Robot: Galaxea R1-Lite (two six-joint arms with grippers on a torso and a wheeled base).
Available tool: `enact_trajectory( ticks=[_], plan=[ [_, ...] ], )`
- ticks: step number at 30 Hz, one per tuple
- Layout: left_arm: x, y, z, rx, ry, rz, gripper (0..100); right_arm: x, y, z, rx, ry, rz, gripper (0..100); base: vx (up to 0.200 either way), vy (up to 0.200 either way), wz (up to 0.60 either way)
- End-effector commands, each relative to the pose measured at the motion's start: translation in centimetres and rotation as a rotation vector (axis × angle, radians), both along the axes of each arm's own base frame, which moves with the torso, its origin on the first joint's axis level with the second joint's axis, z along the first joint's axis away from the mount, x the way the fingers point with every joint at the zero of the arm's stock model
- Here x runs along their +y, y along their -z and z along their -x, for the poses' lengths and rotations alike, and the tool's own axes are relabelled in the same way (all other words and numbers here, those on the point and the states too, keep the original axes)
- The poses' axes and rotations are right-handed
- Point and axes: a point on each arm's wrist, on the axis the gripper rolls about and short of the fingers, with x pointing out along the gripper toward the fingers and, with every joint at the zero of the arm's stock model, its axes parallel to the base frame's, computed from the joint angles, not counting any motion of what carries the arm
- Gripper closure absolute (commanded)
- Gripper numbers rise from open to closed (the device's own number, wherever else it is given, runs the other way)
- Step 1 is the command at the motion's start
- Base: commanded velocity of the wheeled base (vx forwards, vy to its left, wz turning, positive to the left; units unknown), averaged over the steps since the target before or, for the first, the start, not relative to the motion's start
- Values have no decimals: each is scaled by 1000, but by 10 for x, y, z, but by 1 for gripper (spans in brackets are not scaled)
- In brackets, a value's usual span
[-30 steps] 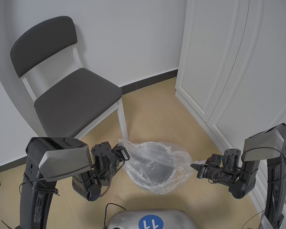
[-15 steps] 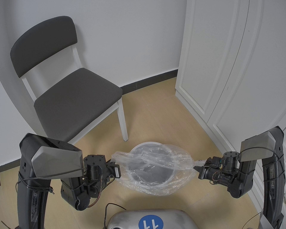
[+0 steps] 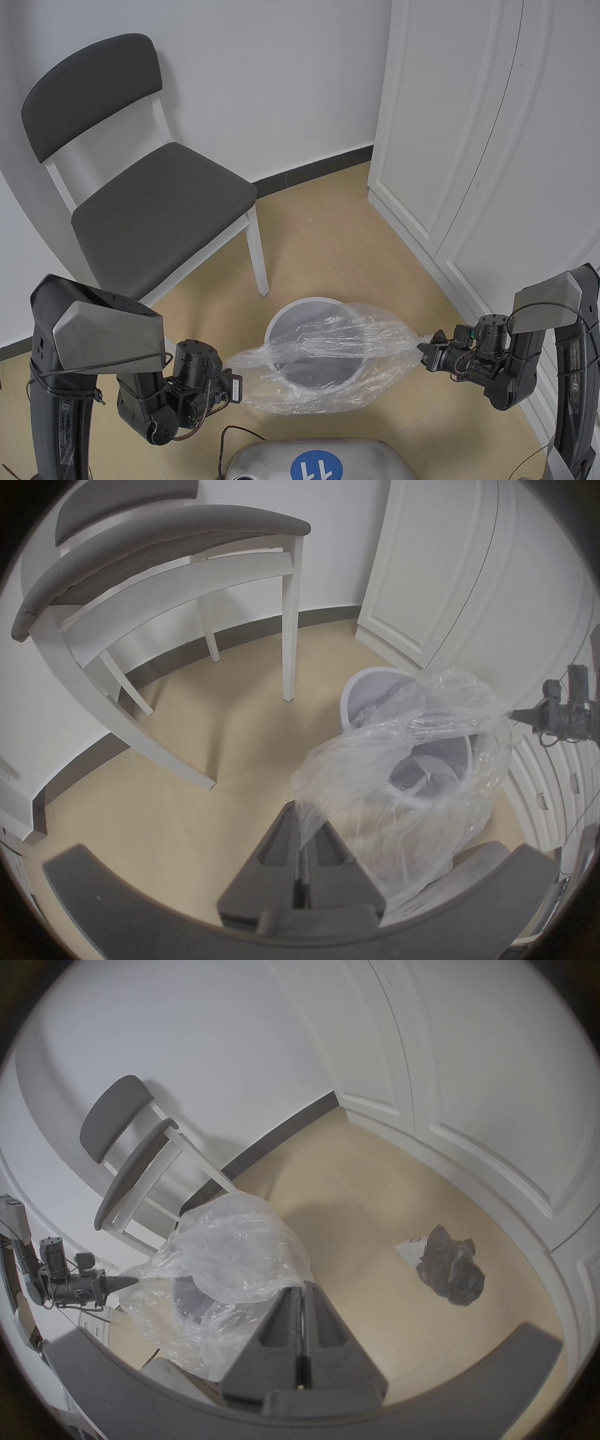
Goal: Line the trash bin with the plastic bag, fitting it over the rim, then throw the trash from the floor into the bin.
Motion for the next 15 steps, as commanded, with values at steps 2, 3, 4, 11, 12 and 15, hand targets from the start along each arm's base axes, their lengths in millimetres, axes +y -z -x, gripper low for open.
enact_trajectory(
  ticks=[2, 3, 4, 11, 12, 15],
  plan=[
    [6, -23, 0, 15, -17, -8, 100, -1, -29, 1, 33, -3, 16, 100, 0, 0, 0],
    [6, -23, 0, 15, -17, -8, 100, -1, -29, 1, 33, -3, 16, 100, 0, 0, 0],
    [7, -26, 0, 27, -19, -13, 100, -2, -34, 2, 46, -3, 18, 100, 0, 0, 0],
    [9, -25, 1, 57, -11, -19, 100, -1, -42, 3, 93, -4, 28, 100, 0, 0, 0],
    [9, -26, 1, 55, -11, -18, 100, -1, -42, 4, 99, -4, 30, 100, 0, 0, 0],
    [9, -29, 2, 48, -11, -14, 100, -1, -46, 4, 98, -9, 38, 100, 0, 0, 0]
  ],
)
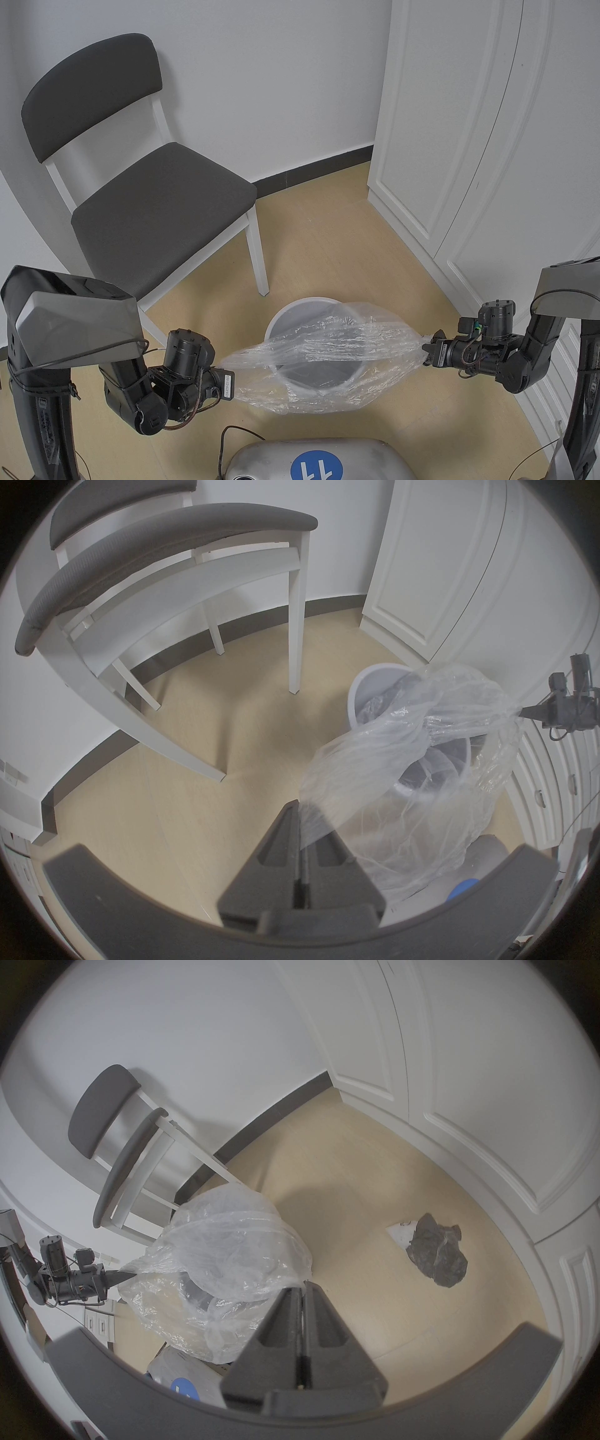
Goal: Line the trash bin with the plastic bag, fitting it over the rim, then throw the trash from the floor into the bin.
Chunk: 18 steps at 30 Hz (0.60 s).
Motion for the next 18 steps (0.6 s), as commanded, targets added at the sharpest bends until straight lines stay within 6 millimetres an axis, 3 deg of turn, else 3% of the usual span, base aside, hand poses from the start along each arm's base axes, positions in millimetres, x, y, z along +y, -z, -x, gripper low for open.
enact_trajectory(
  ticks=[1, 10, 18],
  plan=[
    [1, -12, -1, -32, -3, 16, 100, 0, -17, 0, -36, -7, 7, 100, 0, 0, 0],
    [2, -10, 1, 14, -3, -6, 100, -1, -23, 3, 20, -19, 34, 100, 0, 0, 0],
    [-3, 14, 5, 104, 16, -51, 100, 9, 6, 5, 100, -67, 72, 100, 0, 0, 0]
  ],
)
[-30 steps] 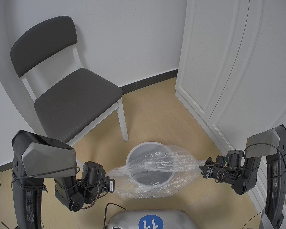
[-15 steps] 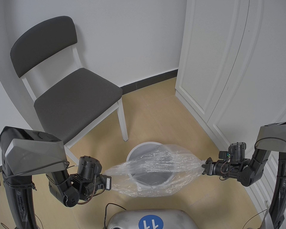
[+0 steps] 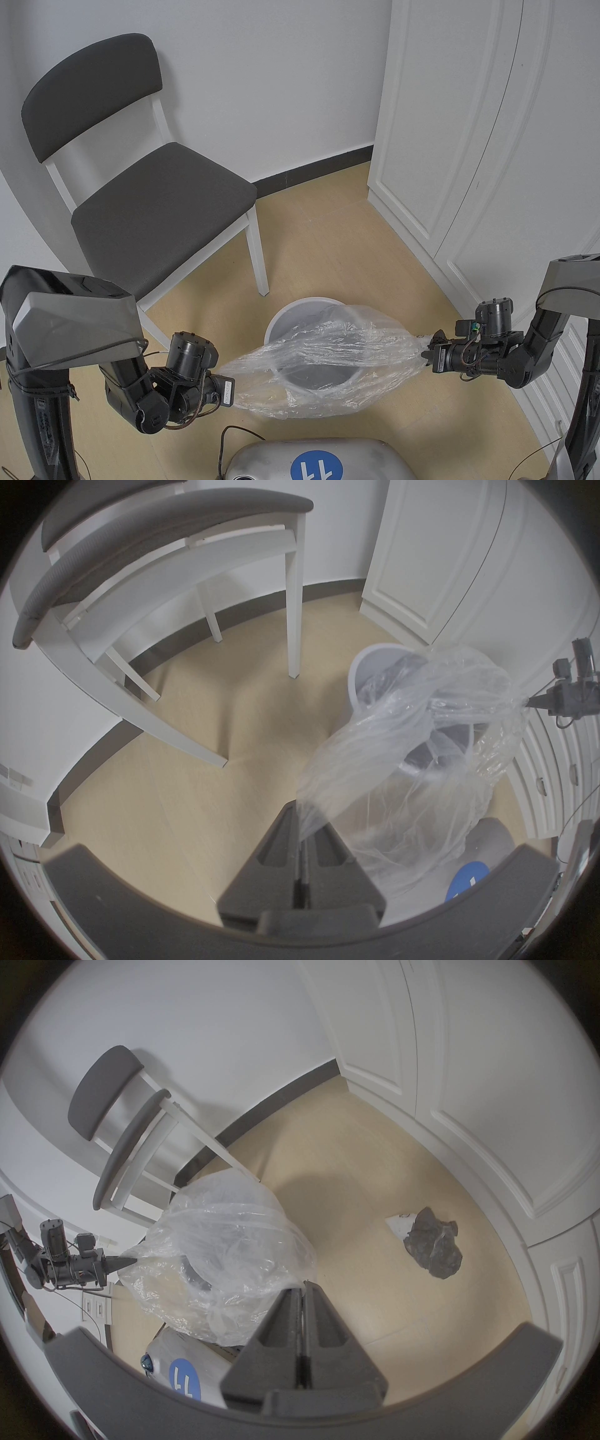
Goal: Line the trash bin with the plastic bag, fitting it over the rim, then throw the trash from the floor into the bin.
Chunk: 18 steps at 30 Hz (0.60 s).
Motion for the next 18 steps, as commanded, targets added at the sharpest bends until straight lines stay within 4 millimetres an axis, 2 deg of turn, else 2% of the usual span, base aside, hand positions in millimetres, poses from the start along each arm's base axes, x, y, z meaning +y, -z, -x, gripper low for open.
enact_trajectory(
  ticks=[1, 8, 12, 18],
  plan=[
    [-4, 17, -1, 50, 8, -26, 100, 8, 20, -3, 48, -18, 13, 100, 0, 0, 0],
    [-6, 17, -17, 31, -42, -46, 100, 20, 39, -20, 35, 71, 99, 100, 0, 0, 0],
    [-14, 31, -38, -40, -137, -100, 100, 27, 41, -30, 26, 102, 49, 100, 0, 0, 0],
    [-20, 36, -51, -86, -198, -121, 100, 36, 44, -44, 14, 160, -13, 100, 0, 0, 0]
  ],
)
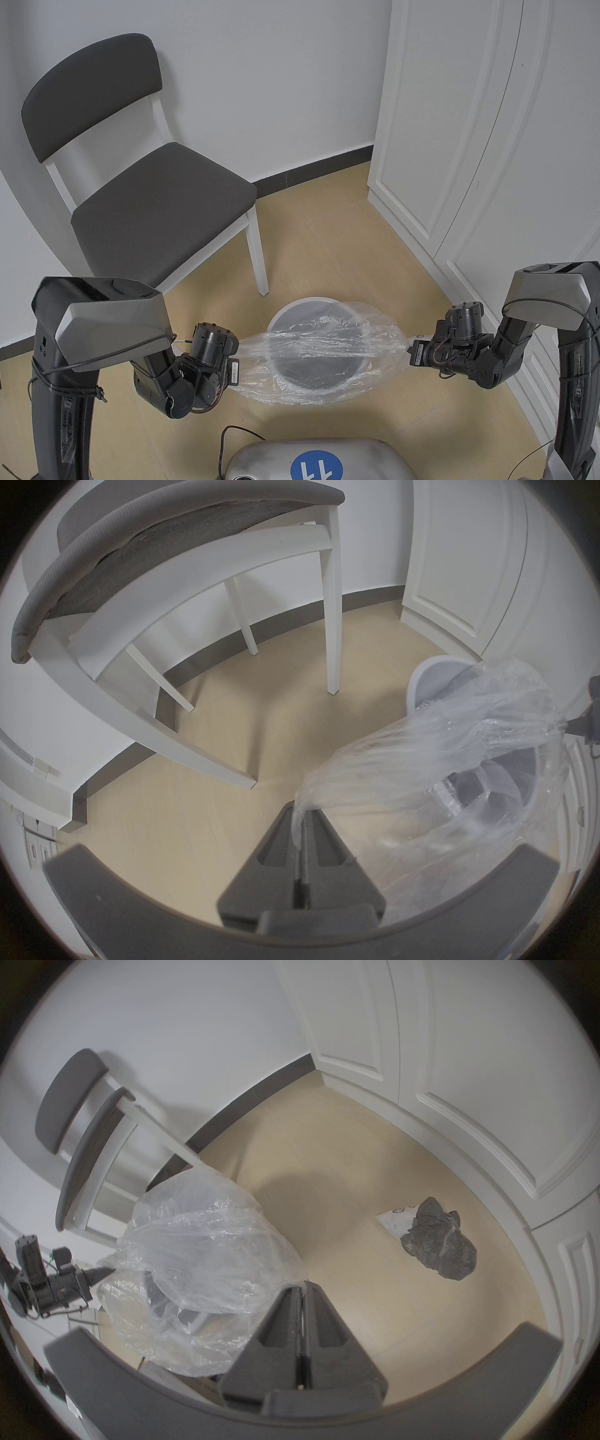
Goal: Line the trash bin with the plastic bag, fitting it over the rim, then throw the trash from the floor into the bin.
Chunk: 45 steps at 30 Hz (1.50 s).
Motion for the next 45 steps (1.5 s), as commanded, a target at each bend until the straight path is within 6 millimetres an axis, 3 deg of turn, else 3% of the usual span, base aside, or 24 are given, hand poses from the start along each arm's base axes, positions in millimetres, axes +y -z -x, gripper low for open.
enact_trajectory(
  ticks=[1, 5, 10, 18, 23, 28, 45],
  plan=[
    [-4, 14, -7, 3, -14, -10, 100, 10, 11, -11, -5, 19, -17, 100, 0, 0, 0],
    [-4, 17, -8, -4, -15, -8, 100, 15, 15, -16, -11, 48, -18, 100, 0, 0, 0],
    [2, 11, 0, 8, -14, -21, 100, 11, 13, -6, 17, 34, 6, 100, 0, 0, 0],
    [44, -26, 38, 99, 136, -93, 100, -14, -1, 16, 36, -65, 98, 100, 0, 0, 0],
    [53, -34, 46, 119, 187, -67, 100, -25, -19, 25, 104, -104, 131, 100, 0, 0, 0],
    [54, -31, 51, 142, 210, -81, 100, -29, -29, 32, 143, -150, 130, 100, 0, 0, 0],
    [35, 20, 55, 182, 249, -154, 100, -9, 2, 26, 193, -165, 187, 100, 0, 0, 0]
  ],
)
